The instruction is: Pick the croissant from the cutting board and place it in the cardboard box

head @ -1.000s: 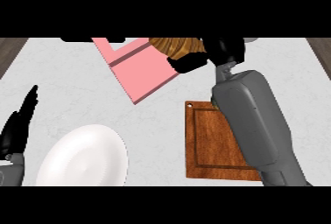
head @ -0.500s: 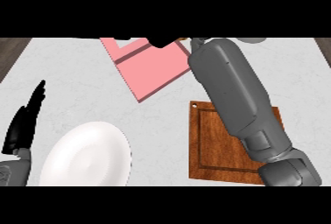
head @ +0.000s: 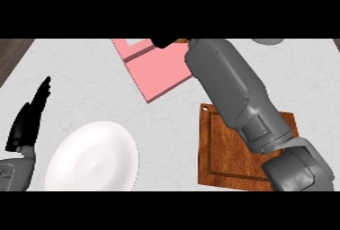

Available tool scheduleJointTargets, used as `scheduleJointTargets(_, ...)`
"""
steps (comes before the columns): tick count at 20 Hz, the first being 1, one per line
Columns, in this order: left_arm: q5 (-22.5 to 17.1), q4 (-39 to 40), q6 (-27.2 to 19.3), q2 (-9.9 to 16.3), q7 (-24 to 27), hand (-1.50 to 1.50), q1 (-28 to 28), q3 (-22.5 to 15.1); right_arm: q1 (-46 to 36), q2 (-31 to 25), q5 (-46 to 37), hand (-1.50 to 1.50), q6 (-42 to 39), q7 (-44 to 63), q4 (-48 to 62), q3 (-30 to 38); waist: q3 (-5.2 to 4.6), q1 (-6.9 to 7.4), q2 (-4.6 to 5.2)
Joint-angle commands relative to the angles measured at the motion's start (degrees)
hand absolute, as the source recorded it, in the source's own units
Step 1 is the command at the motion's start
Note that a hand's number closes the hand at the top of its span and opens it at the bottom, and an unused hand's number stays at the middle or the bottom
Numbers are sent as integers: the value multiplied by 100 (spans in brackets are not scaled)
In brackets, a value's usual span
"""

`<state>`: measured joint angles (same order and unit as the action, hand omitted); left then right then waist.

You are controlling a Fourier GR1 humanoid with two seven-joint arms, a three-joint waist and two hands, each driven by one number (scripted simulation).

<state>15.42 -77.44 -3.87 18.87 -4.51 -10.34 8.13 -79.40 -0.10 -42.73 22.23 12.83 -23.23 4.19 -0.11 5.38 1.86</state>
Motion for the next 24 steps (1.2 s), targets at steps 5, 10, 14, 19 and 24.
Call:
scheduleJointTargets(5, 47, -57, 55, -110, -60, 0, -242, -173, -153, 10, 537, -150, 286, 26, 931, 509, 4, 206, 88)
scheduleJointTargets(10, 79, 69, 36, -145, 235, 0, -97, -199, -159, 10, 766, -150, 403, -513, 1063, 640, 2, 310, 110)
scheduleJointTargets(14, -5, -92, 140, -120, 6, 0, -55, -175, -64, 10, 891, -150, 942, -1172, 829, 821, 13, 212, 68)
scheduleJointTargets(19, 35, 115, 61, 20, -21, 0, -232, -4, -117, -53, 1362, -150, 1274, -1774, 547, 1326, 14, 54, 69)
scheduleJointTargets(24, -71, 61, 134, 108, -193, 0, -212, 138, 252, -148, 1977, -150, 1201, -2616, 376, 1869, 18, -117, -5)
